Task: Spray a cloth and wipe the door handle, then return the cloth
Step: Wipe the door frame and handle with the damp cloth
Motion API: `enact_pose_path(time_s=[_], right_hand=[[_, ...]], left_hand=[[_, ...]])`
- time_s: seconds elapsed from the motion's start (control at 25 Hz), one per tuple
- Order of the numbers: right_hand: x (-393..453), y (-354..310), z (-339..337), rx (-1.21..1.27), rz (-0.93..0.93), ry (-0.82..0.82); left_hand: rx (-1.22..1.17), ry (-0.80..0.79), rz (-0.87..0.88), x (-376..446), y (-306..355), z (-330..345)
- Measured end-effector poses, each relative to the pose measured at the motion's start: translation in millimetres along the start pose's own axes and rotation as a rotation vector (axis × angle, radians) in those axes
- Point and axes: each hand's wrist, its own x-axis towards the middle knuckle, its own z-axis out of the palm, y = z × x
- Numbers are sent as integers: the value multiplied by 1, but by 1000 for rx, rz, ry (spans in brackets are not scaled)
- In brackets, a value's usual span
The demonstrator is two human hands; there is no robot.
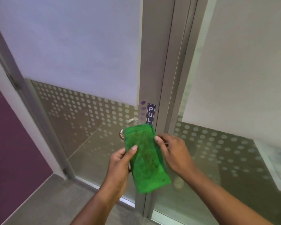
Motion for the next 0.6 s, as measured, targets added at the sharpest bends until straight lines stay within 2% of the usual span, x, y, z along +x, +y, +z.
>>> enact_pose_path(time_s=[0.08, 0.2, 0.28, 0.4, 0.6], right_hand=[[29, 3, -18, -226, -309, 138], [80, 8, -43, -586, -635, 157], [109, 8, -55, -795, -699, 130], [132, 10, -56, -1047, -698, 101], [142, 22, -50, -1295, -705, 200]], left_hand=[[7, 58, 66, 6, 5, 5], [40, 112, 161, 16, 10, 6], [80, 144, 230, 27, 16, 8], [167, 198, 349, 47, 28, 10], [313, 319, 601, 87, 50, 11]])
